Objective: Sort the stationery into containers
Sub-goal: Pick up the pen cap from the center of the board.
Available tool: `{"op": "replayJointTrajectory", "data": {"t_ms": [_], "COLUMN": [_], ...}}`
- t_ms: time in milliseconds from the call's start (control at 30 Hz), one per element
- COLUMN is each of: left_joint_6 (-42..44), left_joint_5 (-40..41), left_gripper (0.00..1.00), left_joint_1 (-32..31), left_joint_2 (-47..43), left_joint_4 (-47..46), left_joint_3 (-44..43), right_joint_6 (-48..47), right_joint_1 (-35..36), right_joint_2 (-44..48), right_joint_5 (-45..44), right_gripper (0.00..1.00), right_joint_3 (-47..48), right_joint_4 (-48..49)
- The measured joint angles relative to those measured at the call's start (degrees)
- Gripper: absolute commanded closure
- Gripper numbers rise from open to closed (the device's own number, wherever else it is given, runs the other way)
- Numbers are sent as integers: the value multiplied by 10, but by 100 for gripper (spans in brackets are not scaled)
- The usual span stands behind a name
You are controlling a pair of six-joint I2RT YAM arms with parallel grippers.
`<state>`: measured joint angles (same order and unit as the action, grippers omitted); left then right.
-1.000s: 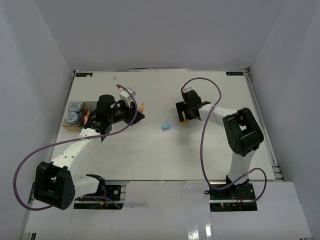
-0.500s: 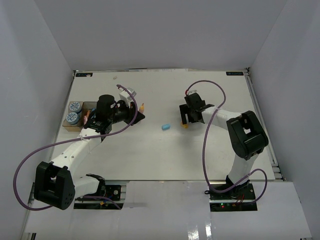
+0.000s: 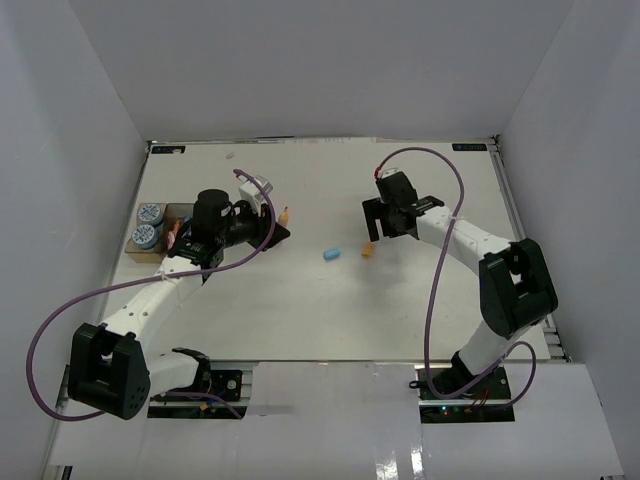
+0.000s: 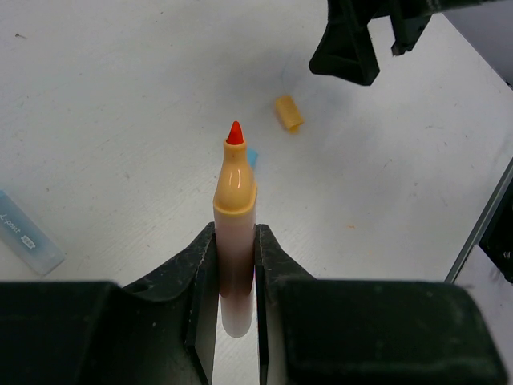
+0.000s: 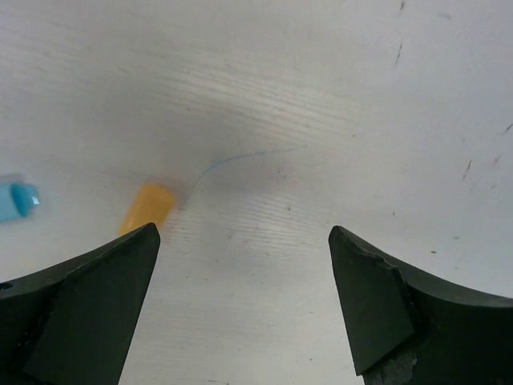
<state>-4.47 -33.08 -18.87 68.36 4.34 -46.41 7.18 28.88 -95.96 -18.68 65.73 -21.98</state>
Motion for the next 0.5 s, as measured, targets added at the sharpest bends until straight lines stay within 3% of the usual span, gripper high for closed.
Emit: {"op": "replayJointTrajectory", "data": {"t_ms": [200,500], "left_joint_6": [0,0], "left_joint_5": [0,-4], "left_gripper": [94,94], "left_joint_1": [0,0], "left_joint_2": [0,0], "left_joint_4": [0,0], "left_joint_3": [0,0], "right_joint_6": [19,160], "right_joint_1": [5,23], "right_joint_2": [25,-23], "right_joint_5": [42,69], "right_gripper": [8,12], "right_joint_3": [76,86], "right_joint_4": [-44,-68]}}
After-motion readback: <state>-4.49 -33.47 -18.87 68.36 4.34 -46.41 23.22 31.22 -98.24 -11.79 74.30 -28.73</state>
